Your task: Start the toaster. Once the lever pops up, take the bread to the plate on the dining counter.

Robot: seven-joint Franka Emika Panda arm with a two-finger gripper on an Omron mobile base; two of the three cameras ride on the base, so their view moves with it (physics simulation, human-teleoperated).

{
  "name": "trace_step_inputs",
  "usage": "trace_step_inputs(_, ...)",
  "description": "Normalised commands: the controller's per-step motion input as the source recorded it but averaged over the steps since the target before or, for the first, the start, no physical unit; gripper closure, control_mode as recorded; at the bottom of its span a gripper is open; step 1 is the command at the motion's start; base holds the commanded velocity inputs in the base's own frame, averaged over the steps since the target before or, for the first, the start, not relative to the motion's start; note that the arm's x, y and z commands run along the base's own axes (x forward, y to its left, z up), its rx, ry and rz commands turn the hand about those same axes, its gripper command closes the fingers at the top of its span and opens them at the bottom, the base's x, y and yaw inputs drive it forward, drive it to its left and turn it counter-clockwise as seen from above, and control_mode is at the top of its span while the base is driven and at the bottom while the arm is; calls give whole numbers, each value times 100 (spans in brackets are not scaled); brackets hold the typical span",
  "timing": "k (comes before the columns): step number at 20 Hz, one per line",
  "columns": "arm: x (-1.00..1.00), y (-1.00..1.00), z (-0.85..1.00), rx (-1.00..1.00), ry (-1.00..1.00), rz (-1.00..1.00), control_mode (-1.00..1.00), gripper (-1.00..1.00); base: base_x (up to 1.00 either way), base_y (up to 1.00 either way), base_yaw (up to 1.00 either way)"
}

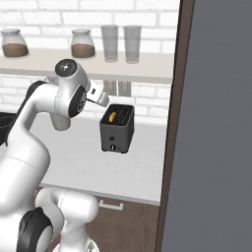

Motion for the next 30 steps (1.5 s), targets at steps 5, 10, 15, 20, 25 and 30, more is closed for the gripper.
trace_step_inputs(5,0,0,0,0,0,0,-100,-100,0,0,0)
trace_step_inputs(10,0,0,0,0,0,0,-100,-100,0,0,0)
trace_step_inputs(15,0,0,0,0,0,0,-100,-100,0,0,0)
trace_step_inputs(20,0,0,0,0,0,0,-100,-100,0,0,0)
trace_step_inputs(25,0,0,0,0,0,0,-100,-100,0,0,0)
trace_step_inputs(30,0,0,0,0,0,0,-100,-100,0,0,0)
